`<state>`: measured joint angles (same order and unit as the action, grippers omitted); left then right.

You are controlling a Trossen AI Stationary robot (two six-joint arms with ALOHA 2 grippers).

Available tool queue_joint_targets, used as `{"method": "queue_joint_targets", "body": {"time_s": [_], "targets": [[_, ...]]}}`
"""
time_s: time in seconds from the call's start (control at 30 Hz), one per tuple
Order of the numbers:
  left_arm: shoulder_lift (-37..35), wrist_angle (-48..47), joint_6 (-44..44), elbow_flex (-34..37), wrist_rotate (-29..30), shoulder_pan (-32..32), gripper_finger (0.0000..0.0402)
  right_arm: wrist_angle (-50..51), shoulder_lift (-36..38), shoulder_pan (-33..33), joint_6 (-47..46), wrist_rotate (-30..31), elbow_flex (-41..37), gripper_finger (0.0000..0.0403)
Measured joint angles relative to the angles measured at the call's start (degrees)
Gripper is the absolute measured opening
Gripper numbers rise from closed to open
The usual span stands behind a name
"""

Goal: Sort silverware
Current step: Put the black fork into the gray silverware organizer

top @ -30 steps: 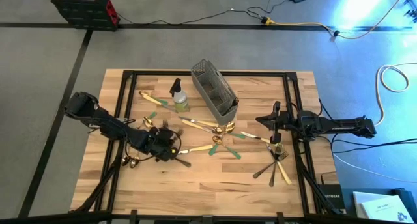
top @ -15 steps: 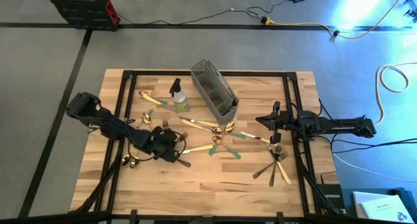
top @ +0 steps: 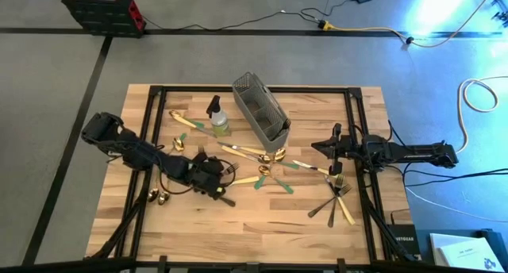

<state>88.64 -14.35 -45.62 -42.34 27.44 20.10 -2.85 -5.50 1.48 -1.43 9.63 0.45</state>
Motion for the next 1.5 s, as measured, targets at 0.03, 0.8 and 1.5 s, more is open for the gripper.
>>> {"method": "queue_joint_targets", "body": {"time_s": [0.03, 0.8, 1.5], "targets": [[0.0, -0.08, 0.97, -0.47, 0.13, -0.13, 0.0005, 0.0, 0.01, 0.0, 0.0, 0.0, 0.0, 0.0], [-0.13, -0.08, 22.16, -13.28, 6.87, -4.92, 0.0005, 0.09, 0.0, 0.0, 0.0, 0.0, 0.0, 0.0], [4.21, 48.47, 48.99, -19.0, -6.01, -15.46, 0.0005, 0.67, -0.01, 0.0, 0.39, -0.04, 0.0, 0.0]]}}
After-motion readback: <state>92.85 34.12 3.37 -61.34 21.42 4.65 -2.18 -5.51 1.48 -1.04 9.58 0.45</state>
